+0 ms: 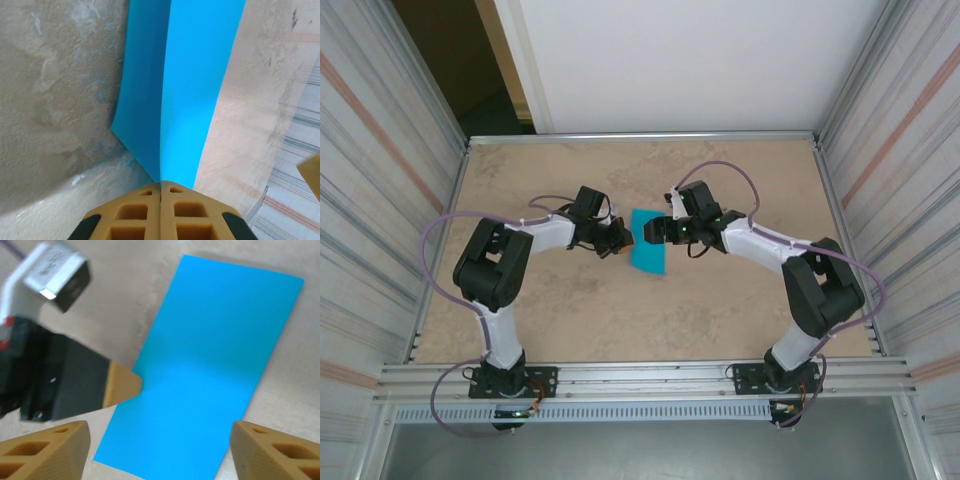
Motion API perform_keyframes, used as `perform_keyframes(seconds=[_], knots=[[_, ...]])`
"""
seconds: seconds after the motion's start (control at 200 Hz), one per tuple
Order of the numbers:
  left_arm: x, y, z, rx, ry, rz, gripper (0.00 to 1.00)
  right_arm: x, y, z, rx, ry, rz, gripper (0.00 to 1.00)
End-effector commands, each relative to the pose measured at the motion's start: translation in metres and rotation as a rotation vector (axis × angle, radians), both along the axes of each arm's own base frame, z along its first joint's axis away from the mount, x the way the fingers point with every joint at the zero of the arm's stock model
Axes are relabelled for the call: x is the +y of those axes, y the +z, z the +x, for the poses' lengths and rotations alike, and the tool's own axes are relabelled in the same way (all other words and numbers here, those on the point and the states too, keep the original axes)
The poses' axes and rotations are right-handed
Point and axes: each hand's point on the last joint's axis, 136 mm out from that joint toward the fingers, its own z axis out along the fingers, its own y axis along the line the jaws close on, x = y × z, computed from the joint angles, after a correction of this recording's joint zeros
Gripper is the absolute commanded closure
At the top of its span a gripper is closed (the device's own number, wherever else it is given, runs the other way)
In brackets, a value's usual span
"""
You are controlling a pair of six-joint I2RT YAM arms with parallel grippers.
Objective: Fold a paper plane with a square sheet of paper (pick it up from the middle)
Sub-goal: Third fold the triangle at the center of the table.
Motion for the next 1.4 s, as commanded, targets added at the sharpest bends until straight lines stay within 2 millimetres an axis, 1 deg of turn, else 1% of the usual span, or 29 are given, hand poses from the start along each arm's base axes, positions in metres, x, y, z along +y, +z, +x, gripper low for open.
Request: perform_keyframes(seconds=[0.0, 0.085, 0.2, 0.286, 0.361, 0.526, 0.687, 0.797, 0.877, 1.067, 1.112, 1.218, 1.398], knots=[[-0.002, 0.020, 0.003, -0.012, 0.021, -0.045, 0.96, 0.002, 0.001, -0.009, -0.157, 0.101, -0.120, 0.23], [-0.003, 0.023, 0.003, 0.000, 0.028, -0.056, 0.96, 0.012, -0.002, -0.019, -0.225, 0.159, -0.174, 0.21], [-0.004, 0.024, 0.003, 0.021, 0.040, -0.068, 0.96, 0.023, -0.012, -0.031, -0.319, 0.228, -0.263, 0.21], [-0.004, 0.026, 0.003, 0.028, 0.045, -0.069, 0.96, 0.030, -0.022, -0.037, -0.377, 0.267, -0.303, 0.23], [-0.004, 0.027, 0.003, 0.032, 0.049, -0.072, 0.96, 0.033, -0.030, -0.039, -0.415, 0.286, -0.325, 0.26], [-0.004, 0.029, 0.001, 0.038, 0.050, -0.074, 0.96, 0.035, -0.050, -0.041, -0.470, 0.331, -0.397, 0.28], [-0.003, 0.027, 0.002, 0.045, 0.052, -0.072, 0.96, 0.026, -0.060, -0.032, -0.474, 0.306, -0.435, 0.27], [-0.002, 0.027, 0.003, 0.044, 0.053, -0.070, 0.96, 0.021, -0.053, -0.027, -0.502, 0.284, -0.438, 0.27], [-0.002, 0.025, 0.003, 0.049, 0.052, -0.069, 0.96, 0.020, -0.046, -0.027, -0.509, 0.289, -0.414, 0.31], [-0.003, 0.023, 0.003, 0.054, 0.053, -0.075, 0.97, 0.021, -0.039, -0.032, -0.522, 0.303, -0.388, 0.39], [-0.003, 0.023, 0.003, 0.053, 0.051, -0.075, 0.97, 0.023, -0.035, -0.033, -0.527, 0.307, -0.372, 0.41], [-0.004, 0.023, 0.003, 0.055, 0.050, -0.075, 0.97, 0.028, -0.033, -0.036, -0.520, 0.331, -0.347, 0.46], [-0.004, 0.023, 0.002, 0.060, 0.049, -0.081, 0.97, 0.033, -0.038, -0.037, -0.495, 0.357, -0.329, 0.60]])
